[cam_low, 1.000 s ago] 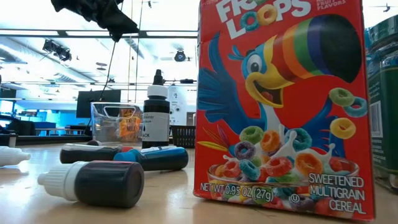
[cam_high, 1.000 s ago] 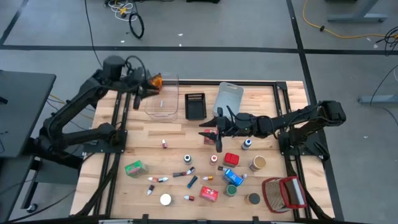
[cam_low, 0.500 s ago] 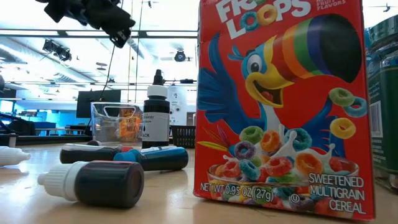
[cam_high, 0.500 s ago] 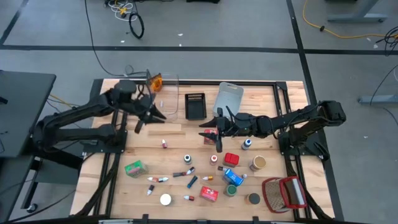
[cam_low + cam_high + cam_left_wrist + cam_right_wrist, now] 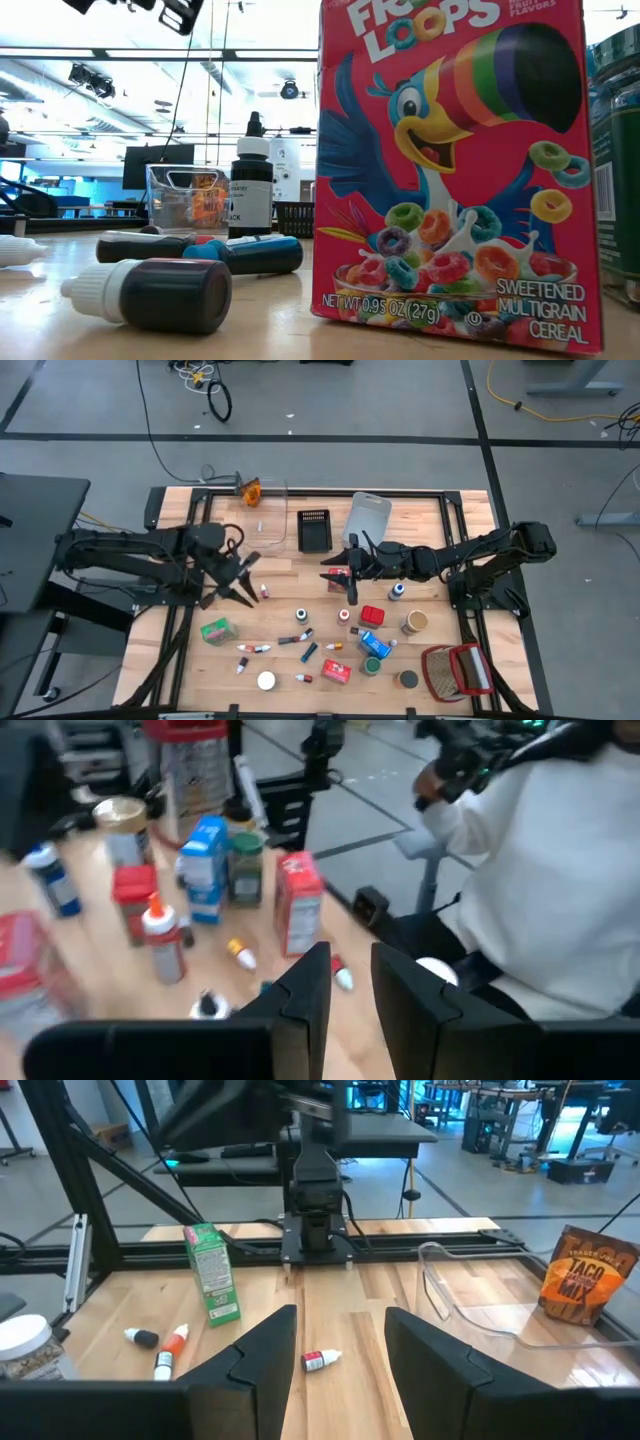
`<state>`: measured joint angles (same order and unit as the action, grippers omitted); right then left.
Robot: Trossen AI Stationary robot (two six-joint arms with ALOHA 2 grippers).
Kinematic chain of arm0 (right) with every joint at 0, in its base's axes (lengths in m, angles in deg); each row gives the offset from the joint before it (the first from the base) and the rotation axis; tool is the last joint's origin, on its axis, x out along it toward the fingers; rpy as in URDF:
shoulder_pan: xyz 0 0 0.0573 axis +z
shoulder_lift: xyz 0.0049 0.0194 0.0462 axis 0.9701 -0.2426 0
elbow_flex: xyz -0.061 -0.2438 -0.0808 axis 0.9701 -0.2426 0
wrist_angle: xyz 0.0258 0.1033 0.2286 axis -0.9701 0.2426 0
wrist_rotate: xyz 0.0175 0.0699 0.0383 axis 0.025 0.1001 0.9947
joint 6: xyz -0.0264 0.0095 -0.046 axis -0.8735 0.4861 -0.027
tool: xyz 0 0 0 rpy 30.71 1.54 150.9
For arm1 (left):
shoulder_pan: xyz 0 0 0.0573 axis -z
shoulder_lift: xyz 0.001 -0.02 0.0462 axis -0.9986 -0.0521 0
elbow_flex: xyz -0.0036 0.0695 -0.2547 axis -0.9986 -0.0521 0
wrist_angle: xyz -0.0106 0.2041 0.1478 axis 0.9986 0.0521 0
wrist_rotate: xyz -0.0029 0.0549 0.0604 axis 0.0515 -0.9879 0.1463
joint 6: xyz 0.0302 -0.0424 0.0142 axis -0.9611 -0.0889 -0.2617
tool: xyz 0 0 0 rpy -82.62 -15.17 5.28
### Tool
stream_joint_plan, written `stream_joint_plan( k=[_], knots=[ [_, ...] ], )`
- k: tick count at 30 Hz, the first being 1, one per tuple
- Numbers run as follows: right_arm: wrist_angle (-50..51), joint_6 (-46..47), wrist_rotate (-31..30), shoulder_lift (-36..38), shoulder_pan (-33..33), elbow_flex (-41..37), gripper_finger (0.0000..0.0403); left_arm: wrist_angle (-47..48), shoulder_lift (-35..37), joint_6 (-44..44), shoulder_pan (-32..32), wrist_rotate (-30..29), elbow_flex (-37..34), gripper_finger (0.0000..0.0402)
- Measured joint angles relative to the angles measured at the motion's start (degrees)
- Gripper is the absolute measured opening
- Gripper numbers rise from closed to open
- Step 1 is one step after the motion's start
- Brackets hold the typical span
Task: Pick & Place Kitchen Items
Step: Put the white seasoning bottle into transparent bin
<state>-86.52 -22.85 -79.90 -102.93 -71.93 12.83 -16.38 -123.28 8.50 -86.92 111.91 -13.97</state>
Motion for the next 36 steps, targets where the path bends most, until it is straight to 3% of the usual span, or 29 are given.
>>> stream_joint_plan(
  k=[9, 19, 26, 36],
  knots=[
    [-0.1, -0.5, 0.1, 0.0, 0.0, 0.0, 0.0165, -6.9, -8.6, 2.8, 9.9, -10.7, 0.0, 0.0089],
    [-2.1, -11.3, -0.1, 0.0, -0.1, 0.0, 0.0165, -16.3, -16.2, 2.6, 22.0, -15.0, 0.0, 0.0169],
    [-5.2, -18.9, -0.1, 0.0, -0.1, 0.0, 0.0165, -23.2, -23.6, 4.8, 30.5, -23.8, 0.0, 0.0205],
    [-6.7, -25.5, -0.1, 0.0, -0.1, 0.0, 0.0165, -27.7, -32.5, 13.5, 35.7, -33.1, 0.0, 0.0243]
  ],
)
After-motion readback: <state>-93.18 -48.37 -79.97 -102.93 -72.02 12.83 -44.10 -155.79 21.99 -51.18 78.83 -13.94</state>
